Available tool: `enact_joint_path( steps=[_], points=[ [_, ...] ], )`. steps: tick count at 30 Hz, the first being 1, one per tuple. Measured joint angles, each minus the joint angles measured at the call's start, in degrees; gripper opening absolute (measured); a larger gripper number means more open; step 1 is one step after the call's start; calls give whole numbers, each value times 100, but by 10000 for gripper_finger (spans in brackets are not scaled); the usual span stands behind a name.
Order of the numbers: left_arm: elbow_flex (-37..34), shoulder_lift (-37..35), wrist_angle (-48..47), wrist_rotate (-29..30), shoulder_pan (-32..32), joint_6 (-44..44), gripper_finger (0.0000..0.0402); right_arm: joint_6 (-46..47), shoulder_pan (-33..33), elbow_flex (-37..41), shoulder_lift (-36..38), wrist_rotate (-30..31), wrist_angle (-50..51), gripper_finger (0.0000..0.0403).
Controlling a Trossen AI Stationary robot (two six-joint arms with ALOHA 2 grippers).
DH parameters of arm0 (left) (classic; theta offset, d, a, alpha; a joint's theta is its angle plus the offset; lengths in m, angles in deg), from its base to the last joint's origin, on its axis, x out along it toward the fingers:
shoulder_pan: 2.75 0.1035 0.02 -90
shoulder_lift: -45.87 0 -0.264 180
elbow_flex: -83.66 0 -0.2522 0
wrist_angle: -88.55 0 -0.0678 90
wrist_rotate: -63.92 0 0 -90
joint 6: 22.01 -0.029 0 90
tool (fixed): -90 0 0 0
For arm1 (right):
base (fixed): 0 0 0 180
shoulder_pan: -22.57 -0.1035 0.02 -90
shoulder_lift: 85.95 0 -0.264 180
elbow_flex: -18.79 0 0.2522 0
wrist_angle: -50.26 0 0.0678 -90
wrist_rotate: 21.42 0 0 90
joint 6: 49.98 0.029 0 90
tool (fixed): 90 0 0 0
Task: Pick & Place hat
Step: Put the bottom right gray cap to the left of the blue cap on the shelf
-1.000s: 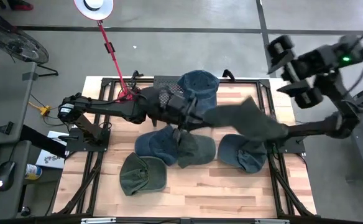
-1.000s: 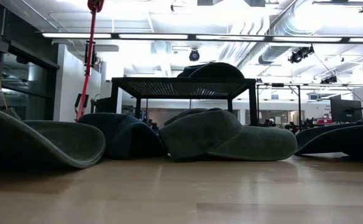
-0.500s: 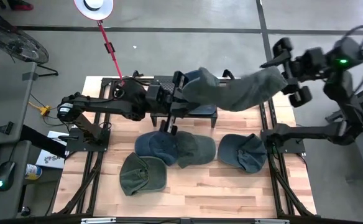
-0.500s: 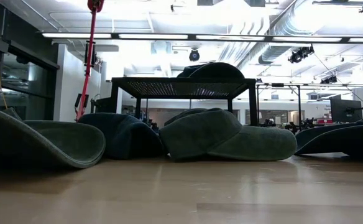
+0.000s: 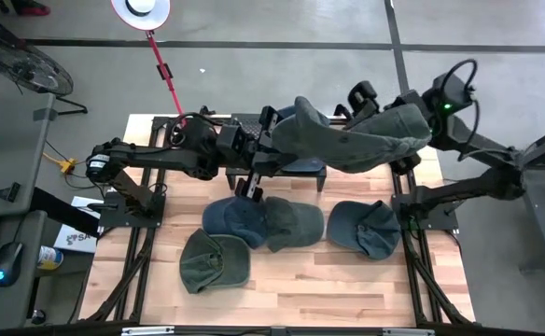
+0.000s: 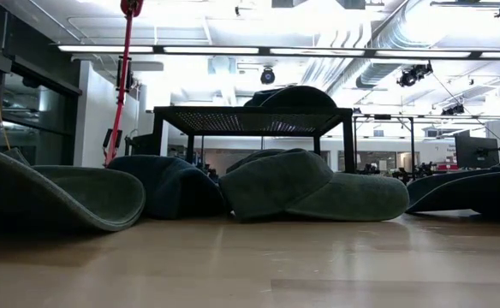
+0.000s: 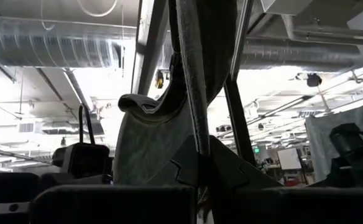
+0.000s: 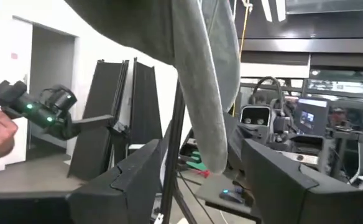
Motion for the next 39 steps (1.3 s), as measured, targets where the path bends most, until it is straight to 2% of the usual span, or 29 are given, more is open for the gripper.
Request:
enact_joint_path(
  steps=[8, 13, 18, 28, 31, 34, 39],
  points=[
    [0, 0, -147, 20, 0, 2, 5, 3, -259, 1, -470, 6, -767, 216],
    [0, 0, -184, 24, 0, 2, 5, 9, -368, 3, -557, -18, -849, 201],
    [0, 0, -195, 80, 0, 2, 5, -126, -406, 2, -552, 3, -875, 155],
    [6, 0, -258, 110, 0, 32, 5, -170, -405, 2, -522, -57, -904, 17],
    [7, 0, -290, 144, -4, 46, 5, -180, -405, 0, -522, -194, -918, 12],
    [7, 0, -360, 180, -2, 63, 23, -70, -401, 0, -522, -187, -912, 11],
    [10, -11, -857, 698, -12, 49, 87, 143, -376, 0, -518, -158, -872, 6]
  ],
)
